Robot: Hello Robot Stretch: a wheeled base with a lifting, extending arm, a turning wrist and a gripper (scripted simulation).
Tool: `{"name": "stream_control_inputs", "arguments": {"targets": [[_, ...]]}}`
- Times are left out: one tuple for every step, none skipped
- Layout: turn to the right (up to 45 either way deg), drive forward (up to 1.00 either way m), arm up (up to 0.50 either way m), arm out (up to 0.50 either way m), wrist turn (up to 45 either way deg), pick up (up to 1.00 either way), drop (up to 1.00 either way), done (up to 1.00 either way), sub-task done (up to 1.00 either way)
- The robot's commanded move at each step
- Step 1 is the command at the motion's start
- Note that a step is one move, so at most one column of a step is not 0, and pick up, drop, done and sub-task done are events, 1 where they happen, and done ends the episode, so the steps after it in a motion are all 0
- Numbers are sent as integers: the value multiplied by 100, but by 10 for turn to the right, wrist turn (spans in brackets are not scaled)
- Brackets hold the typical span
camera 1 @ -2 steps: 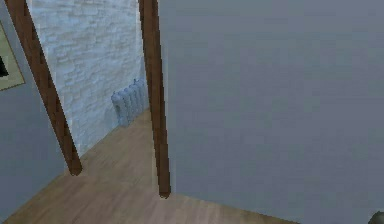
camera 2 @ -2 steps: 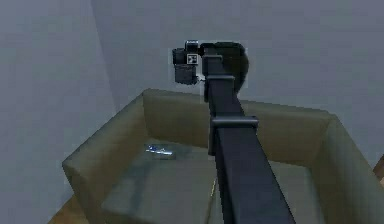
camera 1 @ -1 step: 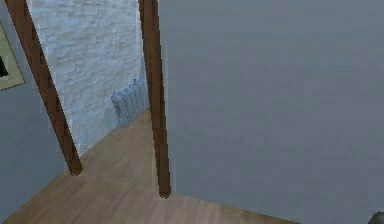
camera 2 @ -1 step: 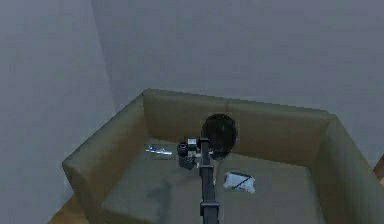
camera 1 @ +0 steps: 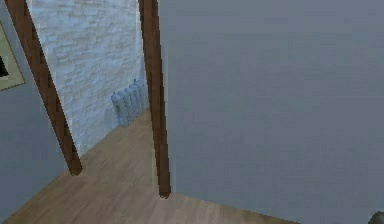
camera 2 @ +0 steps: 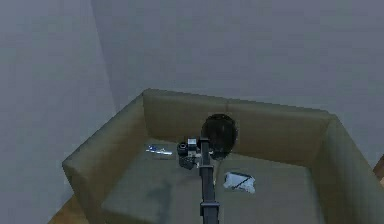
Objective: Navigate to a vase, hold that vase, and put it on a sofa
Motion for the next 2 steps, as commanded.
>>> {"name": "stream_control_inputs", "arguments": {"targets": [[0,0,0,0,0,0,100,0,0],[0,0,10,0,0,0,0,0,0]]}}
